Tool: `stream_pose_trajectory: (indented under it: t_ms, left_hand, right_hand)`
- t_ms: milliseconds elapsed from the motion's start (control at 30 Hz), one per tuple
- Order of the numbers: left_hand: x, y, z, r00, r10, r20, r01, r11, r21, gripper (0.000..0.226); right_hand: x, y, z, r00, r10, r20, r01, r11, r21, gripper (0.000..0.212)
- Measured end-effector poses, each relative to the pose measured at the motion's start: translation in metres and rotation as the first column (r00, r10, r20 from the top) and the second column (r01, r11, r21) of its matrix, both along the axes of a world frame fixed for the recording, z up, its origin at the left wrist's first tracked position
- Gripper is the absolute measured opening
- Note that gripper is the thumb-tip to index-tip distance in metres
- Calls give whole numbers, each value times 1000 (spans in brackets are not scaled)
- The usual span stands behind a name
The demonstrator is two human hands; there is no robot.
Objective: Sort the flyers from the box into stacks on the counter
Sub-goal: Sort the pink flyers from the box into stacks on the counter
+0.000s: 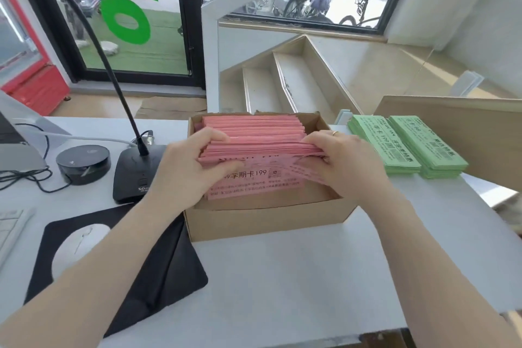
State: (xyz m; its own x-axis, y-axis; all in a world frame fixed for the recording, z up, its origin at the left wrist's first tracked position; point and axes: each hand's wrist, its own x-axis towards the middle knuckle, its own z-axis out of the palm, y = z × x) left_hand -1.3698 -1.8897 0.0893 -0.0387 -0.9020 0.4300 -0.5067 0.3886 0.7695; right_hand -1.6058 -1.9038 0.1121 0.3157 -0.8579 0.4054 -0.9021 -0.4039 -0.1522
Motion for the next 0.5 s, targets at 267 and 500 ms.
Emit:
stream_pose_trajectory:
  t_ms: [267, 500]
  left_hand:
    - [-45, 83, -4, 937, -74, -341, 113, 989, 97, 29]
    - [-63, 124, -86, 960, -1, -279, 111, 918, 380, 21]
  right_hand:
    - [-43, 86, 27, 999, 46, -22, -40, 976, 215, 20]
    - [-56, 111, -55, 974, 88, -209, 7, 910, 415, 19]
